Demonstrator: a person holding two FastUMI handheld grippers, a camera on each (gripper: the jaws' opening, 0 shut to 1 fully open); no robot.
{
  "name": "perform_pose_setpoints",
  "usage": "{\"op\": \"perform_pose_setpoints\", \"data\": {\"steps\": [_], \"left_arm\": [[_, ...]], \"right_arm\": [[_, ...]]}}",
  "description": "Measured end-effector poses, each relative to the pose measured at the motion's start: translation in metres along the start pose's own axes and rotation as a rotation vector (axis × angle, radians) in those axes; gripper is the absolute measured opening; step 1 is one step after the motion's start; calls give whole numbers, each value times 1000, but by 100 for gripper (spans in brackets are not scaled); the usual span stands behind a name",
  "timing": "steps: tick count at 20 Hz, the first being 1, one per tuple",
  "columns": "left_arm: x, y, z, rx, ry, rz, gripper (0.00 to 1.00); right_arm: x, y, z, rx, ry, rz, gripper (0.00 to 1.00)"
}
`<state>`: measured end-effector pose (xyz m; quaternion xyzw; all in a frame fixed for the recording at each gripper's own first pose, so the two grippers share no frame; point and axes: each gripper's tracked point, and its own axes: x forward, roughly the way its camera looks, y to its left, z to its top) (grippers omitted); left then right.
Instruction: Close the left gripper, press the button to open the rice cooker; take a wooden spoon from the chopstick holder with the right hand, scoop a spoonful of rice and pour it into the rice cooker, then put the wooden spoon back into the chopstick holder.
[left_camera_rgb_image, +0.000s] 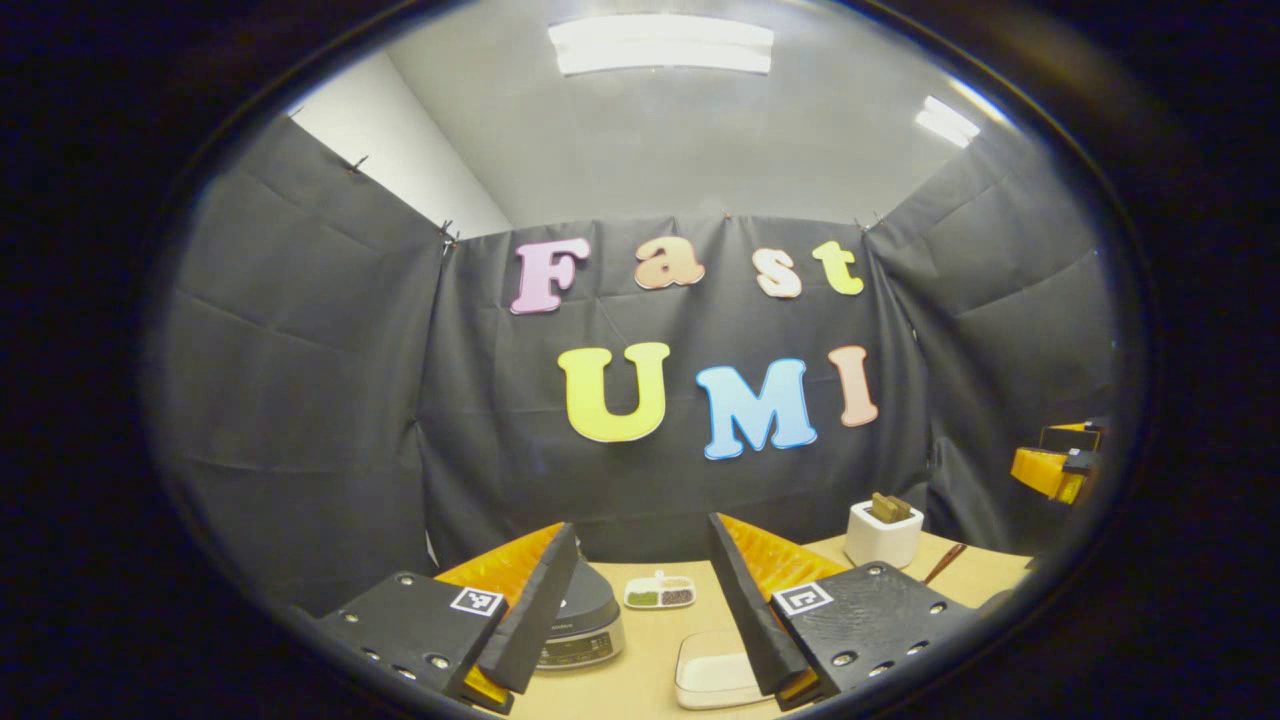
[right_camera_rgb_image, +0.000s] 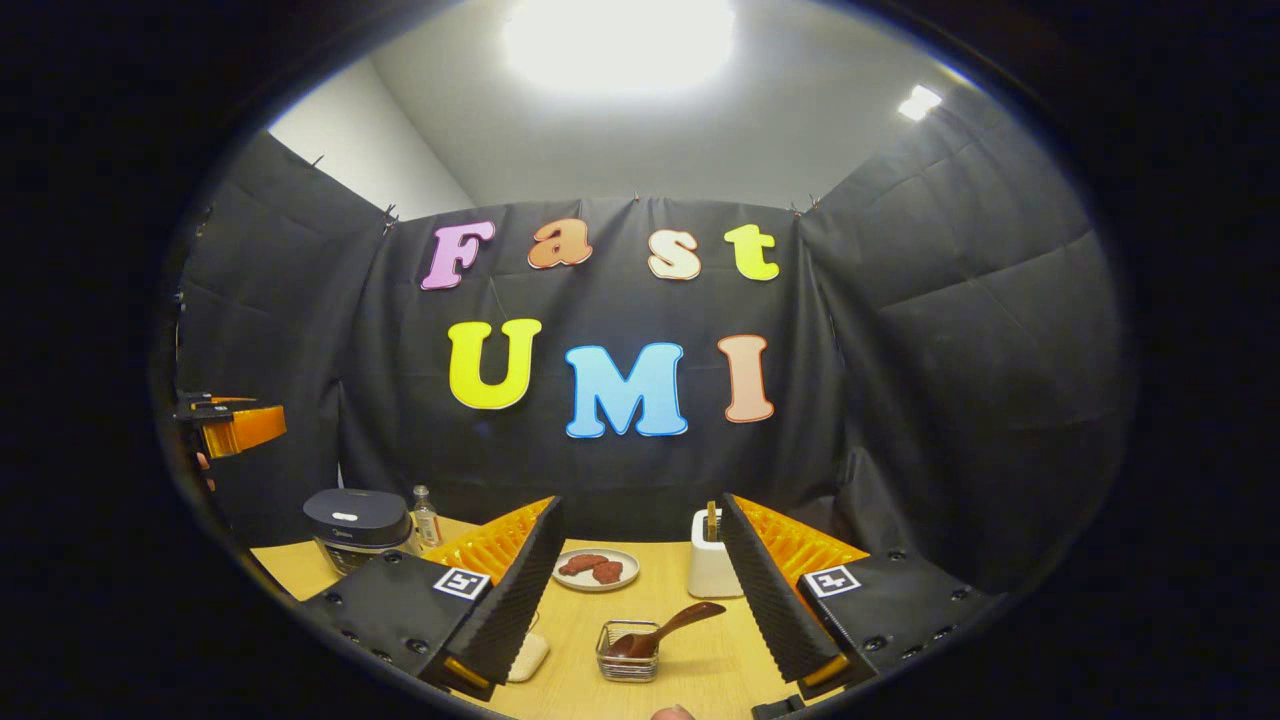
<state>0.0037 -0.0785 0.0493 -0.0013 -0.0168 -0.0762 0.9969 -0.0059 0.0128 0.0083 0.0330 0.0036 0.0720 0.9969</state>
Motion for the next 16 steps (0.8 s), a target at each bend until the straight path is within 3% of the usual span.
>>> {"op": "perform_pose_setpoints", "data": {"steps": [6,16], "left_arm": [[-20,31,9,-35,-15,-10,82],[-35,33,5,-68,-20,-87,82]], "right_arm": [[-26,21,12,-23,-17,-28,98],[-52,40,22,-28,-21,-68,98]]}}
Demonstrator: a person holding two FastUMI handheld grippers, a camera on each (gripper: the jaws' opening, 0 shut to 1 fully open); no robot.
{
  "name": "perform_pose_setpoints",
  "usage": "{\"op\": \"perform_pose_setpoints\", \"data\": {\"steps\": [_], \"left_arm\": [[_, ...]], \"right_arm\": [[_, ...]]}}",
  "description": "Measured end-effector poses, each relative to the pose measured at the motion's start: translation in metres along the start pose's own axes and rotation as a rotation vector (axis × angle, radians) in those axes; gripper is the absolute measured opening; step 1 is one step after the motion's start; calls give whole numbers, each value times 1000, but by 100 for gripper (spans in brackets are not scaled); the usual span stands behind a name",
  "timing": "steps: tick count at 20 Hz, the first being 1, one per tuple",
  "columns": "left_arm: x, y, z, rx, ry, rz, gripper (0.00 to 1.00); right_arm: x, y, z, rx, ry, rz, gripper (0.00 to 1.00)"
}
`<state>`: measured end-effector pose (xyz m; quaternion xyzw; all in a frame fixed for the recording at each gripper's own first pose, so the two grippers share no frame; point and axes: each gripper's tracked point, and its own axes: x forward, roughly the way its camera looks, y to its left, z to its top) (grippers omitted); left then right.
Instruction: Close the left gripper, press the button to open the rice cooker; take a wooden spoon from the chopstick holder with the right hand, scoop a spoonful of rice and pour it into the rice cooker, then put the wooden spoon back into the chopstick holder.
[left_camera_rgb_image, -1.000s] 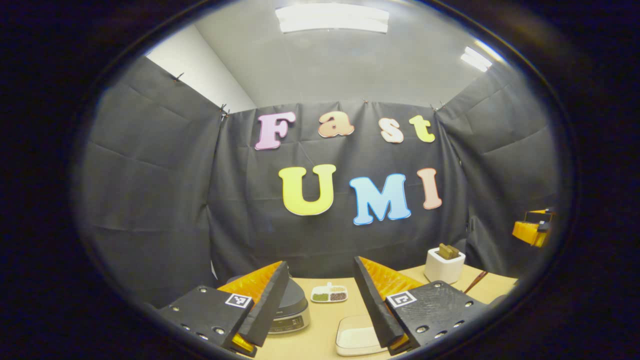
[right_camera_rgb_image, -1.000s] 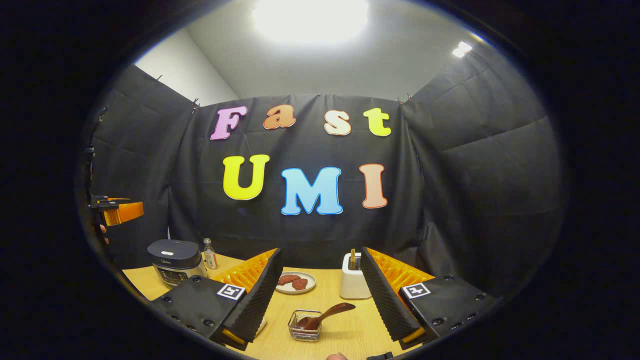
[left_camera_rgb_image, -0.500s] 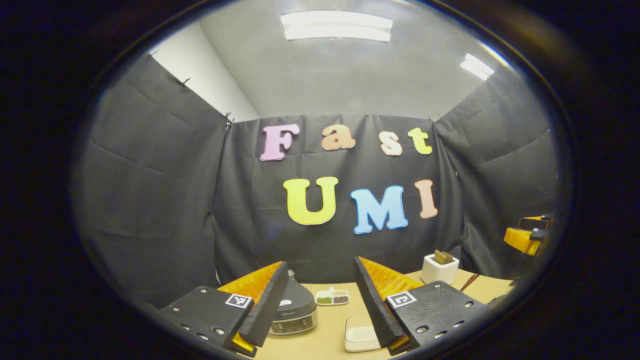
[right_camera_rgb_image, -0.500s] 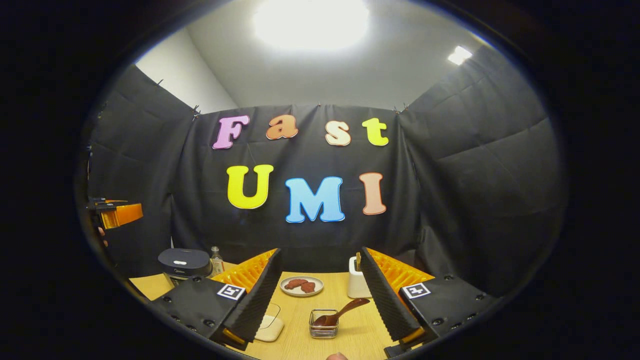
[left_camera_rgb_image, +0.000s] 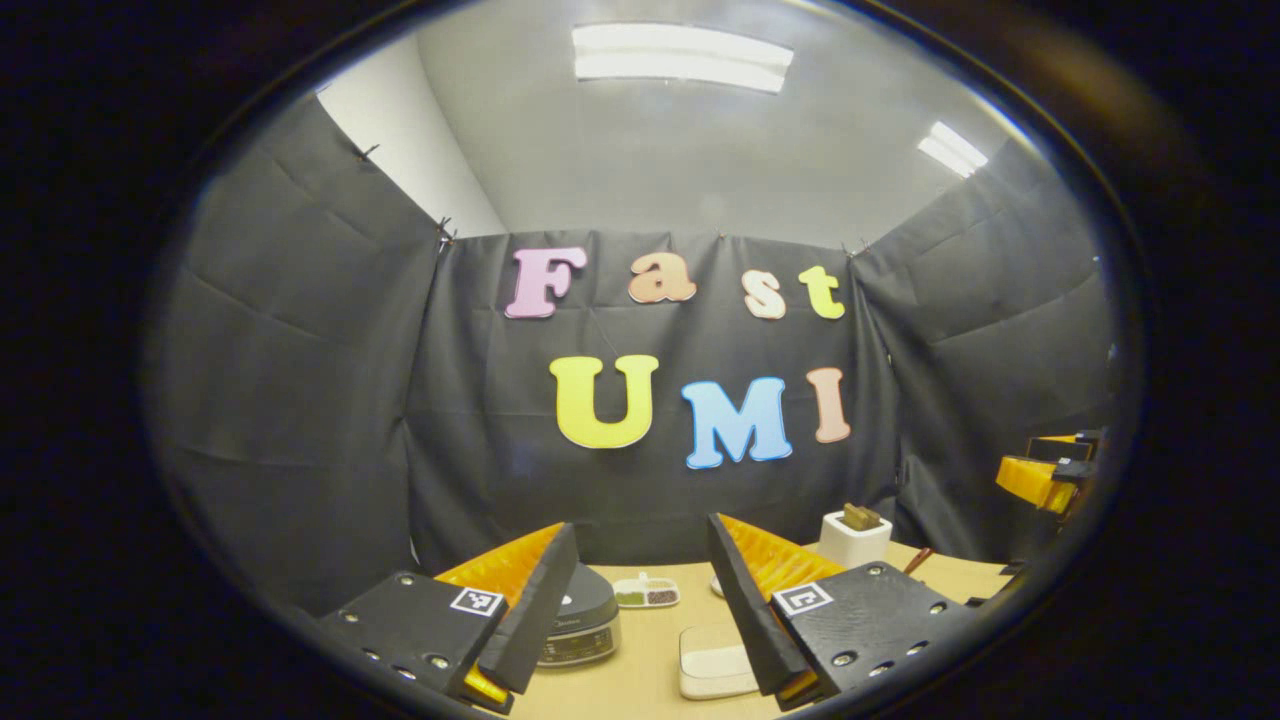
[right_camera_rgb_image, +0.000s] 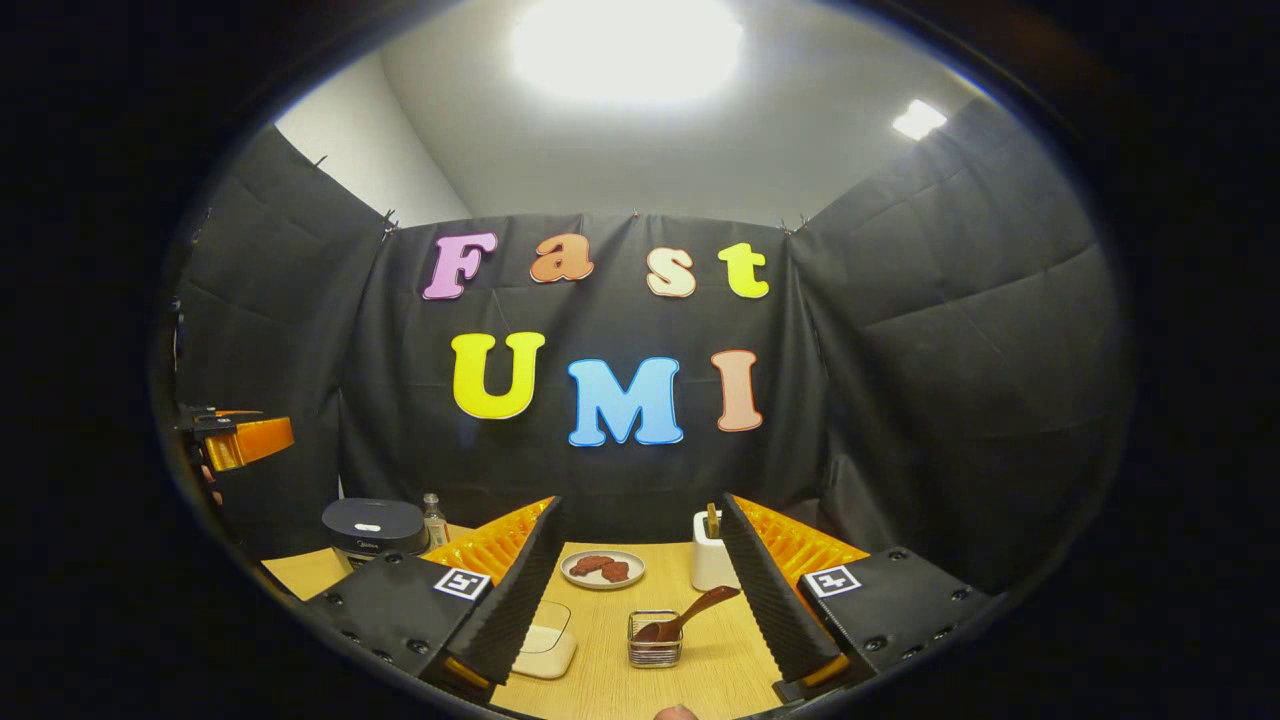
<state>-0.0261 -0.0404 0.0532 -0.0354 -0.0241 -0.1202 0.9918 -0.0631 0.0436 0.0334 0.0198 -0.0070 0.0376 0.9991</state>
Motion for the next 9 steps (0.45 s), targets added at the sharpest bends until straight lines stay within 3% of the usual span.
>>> {"op": "perform_pose_setpoints", "data": {"steps": [9], "left_arm": [[-14,28,3,28,-3,36,82]], "right_arm": [[2,13,5,20,-22,17,98]]}}
